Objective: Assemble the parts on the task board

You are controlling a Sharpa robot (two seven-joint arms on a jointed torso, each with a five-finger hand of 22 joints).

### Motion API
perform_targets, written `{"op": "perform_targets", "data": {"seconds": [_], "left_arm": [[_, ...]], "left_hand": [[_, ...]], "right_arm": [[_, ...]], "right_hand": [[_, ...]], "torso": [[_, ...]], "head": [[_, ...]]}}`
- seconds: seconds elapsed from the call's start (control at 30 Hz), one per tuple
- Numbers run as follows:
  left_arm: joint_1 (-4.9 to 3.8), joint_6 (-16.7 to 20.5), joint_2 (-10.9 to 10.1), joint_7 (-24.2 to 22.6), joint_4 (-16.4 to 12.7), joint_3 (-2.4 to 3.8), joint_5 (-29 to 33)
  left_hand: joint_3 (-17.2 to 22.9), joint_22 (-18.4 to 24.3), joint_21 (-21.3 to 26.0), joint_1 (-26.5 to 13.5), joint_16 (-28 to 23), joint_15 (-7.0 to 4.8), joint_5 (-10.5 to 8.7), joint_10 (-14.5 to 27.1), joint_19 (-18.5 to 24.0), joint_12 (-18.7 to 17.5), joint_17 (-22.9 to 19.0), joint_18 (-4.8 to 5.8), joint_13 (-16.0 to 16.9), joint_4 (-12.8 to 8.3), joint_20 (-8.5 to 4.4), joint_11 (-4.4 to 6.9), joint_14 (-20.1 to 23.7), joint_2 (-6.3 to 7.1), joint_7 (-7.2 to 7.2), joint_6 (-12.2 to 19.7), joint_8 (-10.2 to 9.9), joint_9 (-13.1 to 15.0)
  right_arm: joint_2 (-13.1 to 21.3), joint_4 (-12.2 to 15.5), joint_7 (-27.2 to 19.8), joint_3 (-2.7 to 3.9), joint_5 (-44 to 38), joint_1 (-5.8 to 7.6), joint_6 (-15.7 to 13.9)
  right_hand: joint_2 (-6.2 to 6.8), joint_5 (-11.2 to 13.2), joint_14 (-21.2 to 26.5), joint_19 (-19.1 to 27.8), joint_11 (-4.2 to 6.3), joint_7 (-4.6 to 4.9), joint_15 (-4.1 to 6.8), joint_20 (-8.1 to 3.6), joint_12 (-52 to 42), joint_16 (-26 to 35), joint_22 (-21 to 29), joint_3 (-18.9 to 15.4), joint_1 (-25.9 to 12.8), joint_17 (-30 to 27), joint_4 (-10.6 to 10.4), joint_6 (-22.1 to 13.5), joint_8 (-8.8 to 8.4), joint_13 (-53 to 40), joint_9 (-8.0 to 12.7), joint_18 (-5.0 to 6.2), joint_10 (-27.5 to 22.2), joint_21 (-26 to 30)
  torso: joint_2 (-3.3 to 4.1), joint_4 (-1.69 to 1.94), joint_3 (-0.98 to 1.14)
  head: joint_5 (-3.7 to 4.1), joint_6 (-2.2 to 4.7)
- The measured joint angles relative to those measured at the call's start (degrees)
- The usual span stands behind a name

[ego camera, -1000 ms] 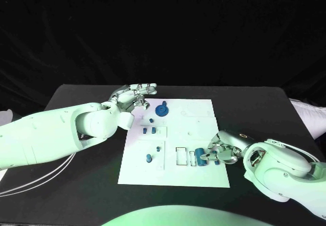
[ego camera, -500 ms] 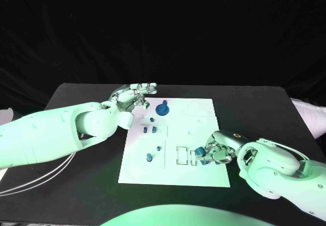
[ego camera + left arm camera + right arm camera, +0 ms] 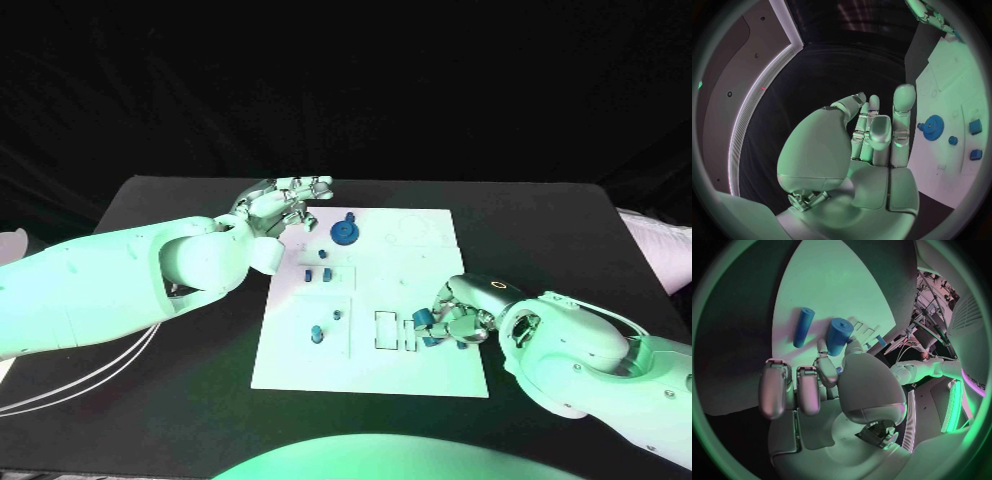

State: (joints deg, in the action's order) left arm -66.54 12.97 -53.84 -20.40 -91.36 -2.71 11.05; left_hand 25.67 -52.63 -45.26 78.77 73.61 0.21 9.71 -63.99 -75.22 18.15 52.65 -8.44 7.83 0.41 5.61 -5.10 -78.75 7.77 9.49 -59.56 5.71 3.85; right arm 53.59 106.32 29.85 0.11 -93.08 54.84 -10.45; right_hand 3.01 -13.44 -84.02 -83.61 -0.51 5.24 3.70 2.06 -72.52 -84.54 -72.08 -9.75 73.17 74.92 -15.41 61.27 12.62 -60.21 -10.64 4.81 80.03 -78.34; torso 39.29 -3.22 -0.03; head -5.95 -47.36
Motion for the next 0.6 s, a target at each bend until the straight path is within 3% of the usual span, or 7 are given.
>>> {"op": "perform_targets", "data": {"seconds": [0.13,0.3,0.43,0.5,0.6], "left_arm": [[0.0,-0.03,0.01,0.02,0.0,0.0,0.0],[0.0,-0.05,0.01,0.04,0.0,0.0,0.0],[0.0,-0.08,-0.01,0.05,0.0,0.0,0.0],[0.0,-0.1,0.0,0.07,0.0,0.0,0.0],[0.0,-0.13,0.0,0.08,-0.02,0.0,0.0]], "left_hand": [[0.0,0.0,0.0,0.0,0.0,0.0,0.0,0.0,0.0,0.0,0.0,0.0,0.0,0.0,0.0,0.0,0.0,0.0,0.0,0.0,0.0,0.0],[0.0,0.0,0.0,0.0,0.0,0.0,0.0,0.0,0.0,0.0,0.0,0.0,-0.01,0.0,0.0,0.0,0.0,0.0,0.0,0.0,0.0,0.0],[0.0,0.0,0.13,0.0,0.0,0.0,0.0,0.01,0.0,0.01,-0.01,0.0,0.01,0.0,0.0,0.01,0.0,0.0,0.0,0.0,0.0,0.0],[0.0,0.0,0.31,0.0,0.0,0.0,0.16,0.22,0.0,0.32,-0.1,0.0,0.08,0.0,0.0,0.22,0.0,0.0,0.0,0.0,0.0,0.0],[0.0,0.0,0.31,0.0,0.0,0.0,0.21,0.22,0.0,0.32,-0.1,0.0,0.08,0.0,0.0,0.22,0.0,0.0,0.0,0.0,0.0,0.0]], "right_arm": [[-0.32,-0.17,-0.1,0.12,-1.52,0.09,0.4],[-0.3,-0.1,-0.13,0.09,-2.57,0.08,0.07],[0.05,0.13,-0.05,-0.07,-1.81,-0.12,-1.71],[0.24,0.32,0.08,-0.1,-0.14,-0.27,-3.29],[0.44,0.5,0.36,-0.14,3.07,-0.46,-5.52]], "right_hand": [[0.02,-0.9,0.0,0.0,-0.11,-0.02,-0.02,0.0,0.48,-0.24,-0.36,0.3,3.08,0.0,1.61,-0.19,0.0,-2.08,-0.28,0.0,-0.31,-0.07],[0.24,-2.14,-0.1,0.0,-0.2,-0.57,-0.13,0.0,0.58,-0.57,-0.93,0.22,5.21,-0.01,1.68,0.15,0.51,-2.47,-0.81,0.0,-0.4,-0.43],[0.21,-6.36,-0.11,0.0,-0.21,-0.58,-0.15,0.0,0.57,-0.57,-0.97,1.35,5.8,-0.01,1.03,0.13,0.23,-2.46,-0.83,0.0,-0.39,-0.45],[0.22,-8.26,-0.11,0.0,-0.21,-0.36,-0.15,0.0,0.59,-0.57,-1.07,3.98,5.81,-0.01,2.62,-0.09,-0.26,-2.31,-0.82,0.0,-0.4,-0.67],[0.2,-10.92,-0.13,0.0,-0.21,-0.31,-0.16,0.0,0.96,-0.57,-1.07,5.25,5.79,-0.01,2.35,-0.32,-0.49,-1.9,-0.82,0.01,-0.39,-0.67]], "torso": [[0.01,0.09,0.0],[0.04,0.13,0.0],[0.04,0.12,-0.01],[0.06,0.12,-0.02],[0.1,0.13,-0.01]], "head": [[0.14,0.05],[0.19,0.11],[0.19,0.21],[0.2,0.3],[0.35,0.39]]}}
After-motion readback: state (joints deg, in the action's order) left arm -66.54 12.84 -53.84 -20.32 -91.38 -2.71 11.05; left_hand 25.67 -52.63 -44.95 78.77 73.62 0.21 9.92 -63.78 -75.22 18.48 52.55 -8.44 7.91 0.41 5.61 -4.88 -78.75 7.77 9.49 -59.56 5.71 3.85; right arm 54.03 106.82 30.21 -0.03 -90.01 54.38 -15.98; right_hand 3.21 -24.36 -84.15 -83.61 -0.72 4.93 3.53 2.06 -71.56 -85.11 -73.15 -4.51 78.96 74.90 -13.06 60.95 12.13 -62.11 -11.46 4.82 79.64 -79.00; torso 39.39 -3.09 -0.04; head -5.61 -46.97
